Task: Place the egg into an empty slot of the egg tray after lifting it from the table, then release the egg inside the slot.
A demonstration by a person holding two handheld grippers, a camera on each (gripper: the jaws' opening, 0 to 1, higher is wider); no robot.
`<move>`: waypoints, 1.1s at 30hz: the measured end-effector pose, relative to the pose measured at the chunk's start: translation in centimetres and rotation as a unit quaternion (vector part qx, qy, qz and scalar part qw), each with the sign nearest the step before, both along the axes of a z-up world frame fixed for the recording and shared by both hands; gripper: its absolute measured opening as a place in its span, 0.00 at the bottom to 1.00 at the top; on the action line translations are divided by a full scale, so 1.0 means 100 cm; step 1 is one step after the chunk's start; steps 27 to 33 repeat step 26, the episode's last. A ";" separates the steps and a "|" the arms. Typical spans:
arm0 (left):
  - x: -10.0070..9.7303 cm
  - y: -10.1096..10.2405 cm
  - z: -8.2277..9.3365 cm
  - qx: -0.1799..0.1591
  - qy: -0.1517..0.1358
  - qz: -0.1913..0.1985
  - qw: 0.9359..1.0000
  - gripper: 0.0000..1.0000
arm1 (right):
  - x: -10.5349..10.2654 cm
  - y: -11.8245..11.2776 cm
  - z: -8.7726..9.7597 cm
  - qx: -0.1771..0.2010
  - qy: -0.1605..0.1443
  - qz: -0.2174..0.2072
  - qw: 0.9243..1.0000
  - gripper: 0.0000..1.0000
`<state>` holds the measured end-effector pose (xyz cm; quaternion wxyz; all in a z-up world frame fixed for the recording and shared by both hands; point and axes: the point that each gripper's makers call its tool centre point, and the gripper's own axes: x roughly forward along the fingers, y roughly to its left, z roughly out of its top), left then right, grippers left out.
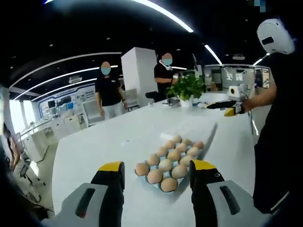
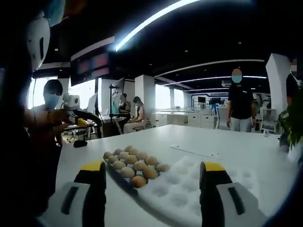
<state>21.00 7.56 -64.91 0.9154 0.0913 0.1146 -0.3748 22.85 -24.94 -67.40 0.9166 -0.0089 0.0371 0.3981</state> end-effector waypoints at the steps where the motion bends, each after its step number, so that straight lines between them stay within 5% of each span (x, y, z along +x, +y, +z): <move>1: -0.001 -0.002 0.001 -0.007 0.001 -0.003 1.000 0.67 | -0.001 0.000 0.001 0.003 -0.003 -0.001 1.000 0.84; 7: -0.007 0.001 -0.005 0.012 0.003 -0.007 1.000 0.66 | -0.006 0.002 -0.003 -0.002 0.003 0.002 1.000 0.84; 33: -0.022 -0.007 0.000 -0.021 0.005 -0.017 1.000 0.66 | -0.015 -0.002 0.000 -0.002 -0.003 -0.002 1.000 0.85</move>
